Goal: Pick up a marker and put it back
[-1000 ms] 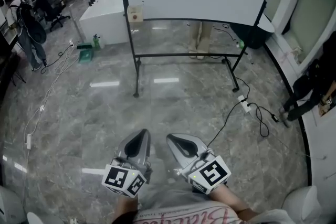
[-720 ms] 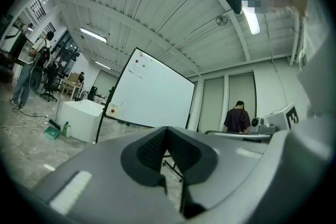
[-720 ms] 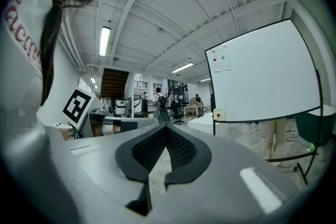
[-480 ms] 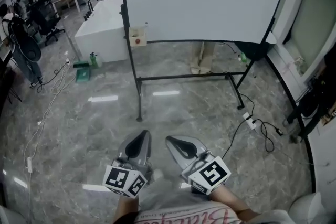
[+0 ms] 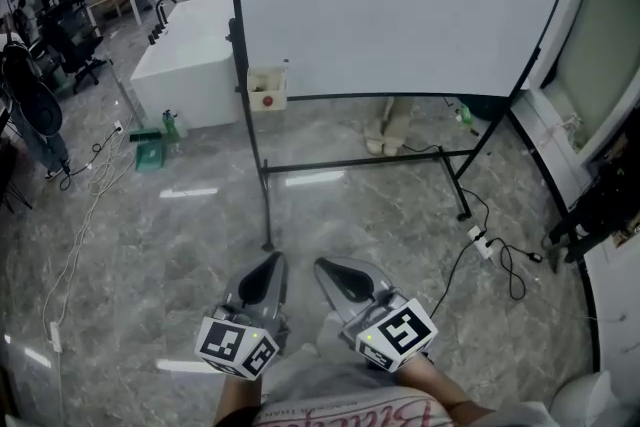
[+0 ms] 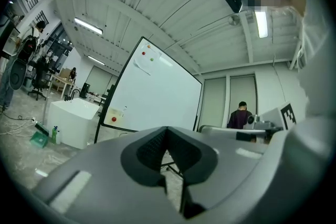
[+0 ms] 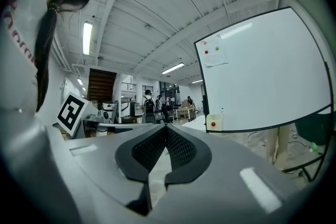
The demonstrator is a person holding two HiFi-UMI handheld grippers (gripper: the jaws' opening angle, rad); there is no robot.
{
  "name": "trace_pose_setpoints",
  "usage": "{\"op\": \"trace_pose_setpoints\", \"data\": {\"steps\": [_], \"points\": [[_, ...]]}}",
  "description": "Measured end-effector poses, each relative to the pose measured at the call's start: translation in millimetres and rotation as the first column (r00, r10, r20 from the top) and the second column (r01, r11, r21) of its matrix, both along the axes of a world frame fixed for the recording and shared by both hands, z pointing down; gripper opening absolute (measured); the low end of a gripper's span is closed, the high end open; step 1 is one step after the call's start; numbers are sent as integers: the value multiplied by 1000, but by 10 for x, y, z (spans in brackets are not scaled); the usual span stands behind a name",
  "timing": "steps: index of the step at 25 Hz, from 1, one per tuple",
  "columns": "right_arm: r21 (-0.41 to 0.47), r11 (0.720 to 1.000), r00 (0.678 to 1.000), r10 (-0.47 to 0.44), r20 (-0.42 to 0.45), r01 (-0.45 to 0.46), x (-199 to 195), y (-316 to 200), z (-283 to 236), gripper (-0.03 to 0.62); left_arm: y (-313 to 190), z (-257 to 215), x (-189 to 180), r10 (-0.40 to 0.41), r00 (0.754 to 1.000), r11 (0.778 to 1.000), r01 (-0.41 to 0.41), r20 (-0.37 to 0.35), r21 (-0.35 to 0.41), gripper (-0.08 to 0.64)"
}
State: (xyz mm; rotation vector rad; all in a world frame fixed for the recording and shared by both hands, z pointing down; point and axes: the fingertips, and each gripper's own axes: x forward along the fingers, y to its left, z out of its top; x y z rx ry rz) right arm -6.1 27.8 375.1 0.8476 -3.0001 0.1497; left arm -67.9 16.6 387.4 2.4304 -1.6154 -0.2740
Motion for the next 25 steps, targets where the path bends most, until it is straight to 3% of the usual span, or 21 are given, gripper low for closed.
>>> {"op": "trace_pose_setpoints", "data": {"steps": [12, 19, 25], "points": [[-40, 999, 1000, 23, 13, -23, -234, -1242, 91, 2, -1013, 129, -309, -23, 1000, 999, 23, -5, -40, 0], [-17, 1000, 1000, -20, 9, 20, -500, -2158, 10, 2, -1869, 5, -567, -61, 998, 998, 62, 9, -16, 0], [-13, 1000, 999, -25, -47, 25, -654, -2966, 44, 2, -2552, -160, -627, -78, 997, 997, 77, 30, 20, 0]]}}
